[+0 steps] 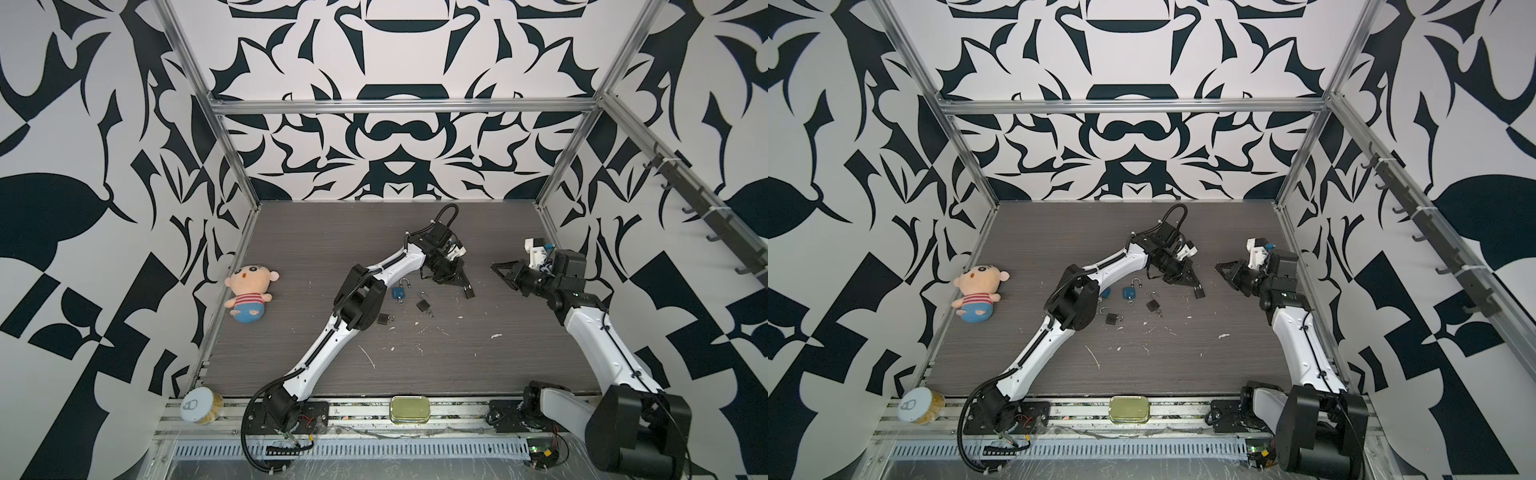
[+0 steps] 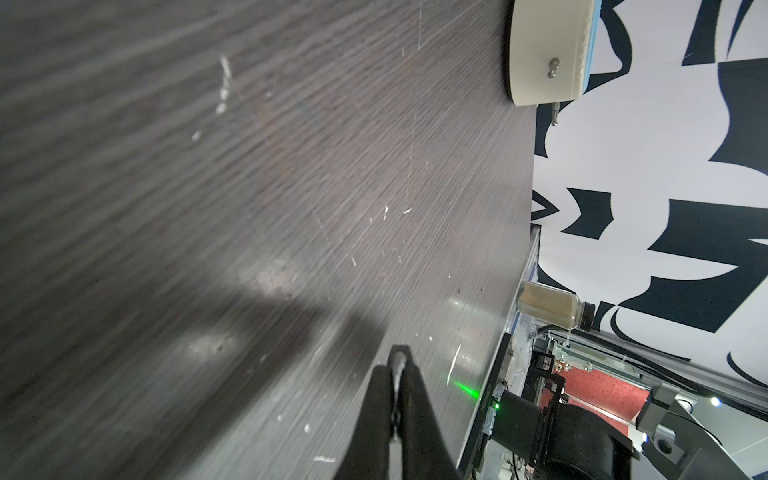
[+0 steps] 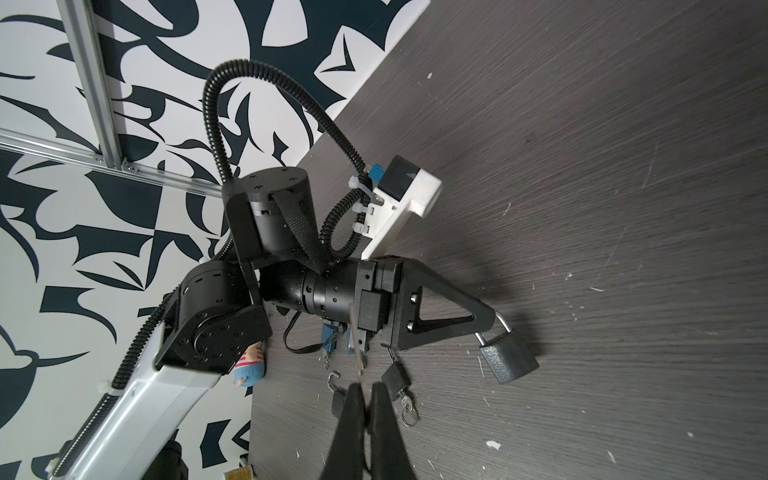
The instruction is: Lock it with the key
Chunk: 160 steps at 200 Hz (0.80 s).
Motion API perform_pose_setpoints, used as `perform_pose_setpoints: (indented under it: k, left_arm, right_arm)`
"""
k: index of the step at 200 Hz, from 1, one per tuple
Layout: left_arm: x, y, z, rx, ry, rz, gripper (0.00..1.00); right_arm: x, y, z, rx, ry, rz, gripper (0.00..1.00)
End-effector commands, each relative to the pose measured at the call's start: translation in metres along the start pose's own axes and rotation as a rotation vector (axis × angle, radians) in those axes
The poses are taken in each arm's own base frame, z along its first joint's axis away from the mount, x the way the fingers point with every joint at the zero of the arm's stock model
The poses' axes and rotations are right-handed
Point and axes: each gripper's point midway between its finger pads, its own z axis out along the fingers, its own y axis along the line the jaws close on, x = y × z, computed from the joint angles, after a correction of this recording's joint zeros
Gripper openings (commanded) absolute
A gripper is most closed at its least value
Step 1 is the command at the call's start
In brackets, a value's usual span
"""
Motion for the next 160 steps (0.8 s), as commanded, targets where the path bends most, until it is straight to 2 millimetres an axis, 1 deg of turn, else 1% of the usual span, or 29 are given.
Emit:
perform_pose_setpoints:
  k: [1,9,18,38,52,60,88,117,136,160]
  left_arm:
    - [0.003,-0.002,0.005,0.023,0.025,-0.01,0.0]
    - [0.003,-0.001,0.006,0.021,0.025,-0.01,0.0]
    - [0.003,0.0,0.006,0.02,0.024,-0.012,0.03]
    - [0.002,0.001,0.007,0.018,0.02,-0.011,0.14]
    - [0.001,0.002,0.006,0.016,0.016,-0.009,0.2]
    - [-0.001,0.003,0.005,0.011,0.01,-0.009,0.25]
    - [-0.007,0.005,0.0,-0.005,-0.018,-0.009,0.29]
    - [-0.017,0.0,-0.018,-0.022,-0.072,0.012,0.36]
    - [-0.024,-0.007,-0.035,-0.026,-0.12,0.039,0.36]
    - [-0.028,-0.015,-0.055,-0.027,-0.17,0.062,0.37]
  right_arm:
    - [-0.003,-0.001,-0.001,0.006,-0.019,-0.025,0.0]
    - [-0.003,-0.004,0.0,0.015,-0.019,-0.02,0.0]
    - [-0.002,-0.006,0.0,0.024,-0.018,-0.021,0.0]
    - [0.0,-0.013,0.002,0.046,-0.016,-0.014,0.0]
    - [0.0,-0.018,0.003,0.063,-0.018,-0.011,0.0]
    - [0.001,-0.022,0.004,0.073,-0.016,-0.006,0.0]
    - [0.003,-0.032,0.007,0.104,-0.013,0.006,0.0]
    - [0.004,-0.045,0.011,0.151,-0.003,0.005,0.0]
    - [0.007,-0.052,0.017,0.18,0.013,-0.003,0.0]
    - [0.013,-0.06,0.028,0.222,0.052,-0.033,0.0]
